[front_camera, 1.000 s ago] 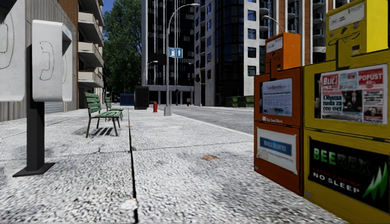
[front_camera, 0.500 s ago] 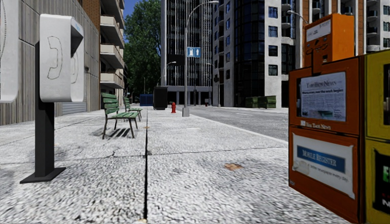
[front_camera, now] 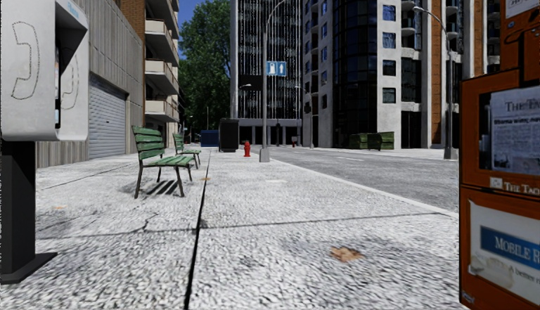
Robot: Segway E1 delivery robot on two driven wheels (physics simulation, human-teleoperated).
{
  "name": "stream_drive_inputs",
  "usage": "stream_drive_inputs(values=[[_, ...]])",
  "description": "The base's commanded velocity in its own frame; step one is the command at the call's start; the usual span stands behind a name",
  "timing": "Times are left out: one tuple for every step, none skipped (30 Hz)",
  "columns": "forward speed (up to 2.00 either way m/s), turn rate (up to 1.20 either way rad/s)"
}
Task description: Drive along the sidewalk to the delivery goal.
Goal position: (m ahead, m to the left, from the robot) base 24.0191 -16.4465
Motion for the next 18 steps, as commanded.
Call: stream_drive_inputs(values=[[1.04, 0.35], [1.05, 0.37], [1.07, 0.37], [1.10, 0.37], [1.10, 0.37], [1.14, 0.37], [1.17, 0.37], [1.19, 0.37], [1.22, 0.37], [1.96, 0.37], [2.00, 0.00], [2.00, 0.00], [2.00, 0.00], [2.00, 0.00], [2.00, 0.00], [2.00, 0.00], [2.00, 0.00], [2.00, 0.00]])
